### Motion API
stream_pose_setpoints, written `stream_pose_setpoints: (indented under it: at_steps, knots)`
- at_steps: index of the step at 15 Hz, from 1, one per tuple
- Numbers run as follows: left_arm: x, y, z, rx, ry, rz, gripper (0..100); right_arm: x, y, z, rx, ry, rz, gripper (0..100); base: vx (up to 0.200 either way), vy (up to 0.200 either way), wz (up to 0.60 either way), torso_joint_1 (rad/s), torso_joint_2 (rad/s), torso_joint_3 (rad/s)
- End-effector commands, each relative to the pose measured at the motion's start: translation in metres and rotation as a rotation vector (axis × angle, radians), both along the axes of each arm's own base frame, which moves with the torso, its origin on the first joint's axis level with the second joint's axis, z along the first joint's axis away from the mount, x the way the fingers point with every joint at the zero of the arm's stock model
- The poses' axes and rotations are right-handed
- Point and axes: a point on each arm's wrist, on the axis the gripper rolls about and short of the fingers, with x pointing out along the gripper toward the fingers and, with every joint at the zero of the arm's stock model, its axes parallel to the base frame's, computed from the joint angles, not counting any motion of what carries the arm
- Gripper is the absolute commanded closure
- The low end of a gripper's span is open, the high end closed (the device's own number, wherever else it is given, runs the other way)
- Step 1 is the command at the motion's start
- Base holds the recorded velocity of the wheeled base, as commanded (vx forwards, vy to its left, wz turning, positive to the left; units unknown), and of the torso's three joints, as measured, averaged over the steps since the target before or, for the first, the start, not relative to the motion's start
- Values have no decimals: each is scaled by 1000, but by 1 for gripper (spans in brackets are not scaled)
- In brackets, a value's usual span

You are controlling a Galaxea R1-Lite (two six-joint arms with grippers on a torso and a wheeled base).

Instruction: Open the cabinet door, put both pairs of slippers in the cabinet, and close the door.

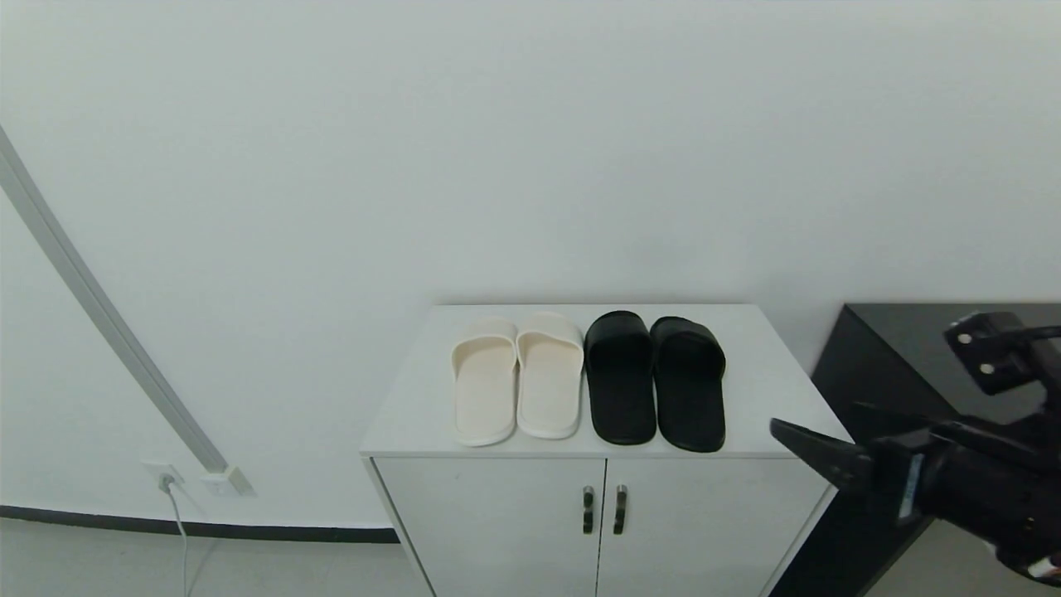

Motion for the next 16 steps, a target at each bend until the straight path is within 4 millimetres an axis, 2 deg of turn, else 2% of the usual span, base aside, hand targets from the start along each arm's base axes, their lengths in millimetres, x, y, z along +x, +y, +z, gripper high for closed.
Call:
stream_pose_setpoints:
  at_steps: [1, 4, 7, 10, 16]
  knots:
    - [0, 0, 0, 0, -2, 0, 100, 36, 55, -17, -57, 73, -28, 0, 0, 0, 0, 0, 0, 0]
    - [0, 0, 0, 0, 0, 0, 100, 68, 89, -28, -68, 25, -119, 0, 0, 0, 0, 0, 0, 0]
    - [0, 0, 0, -2, 1, 0, 100, 96, 114, -47, -96, 8, -207, 0, 0, 0, 0, 0, 0, 0]
    - [0, 0, 0, -2, -2, 0, 100, 123, 127, -51, -85, -17, -261, 0, 0, 0, 0, 0, 0, 0]
    - [0, 0, 0, -2, 1, 0, 100, 163, 143, -73, -103, -20, -312, 0, 0, 0, 0, 0, 0, 0]
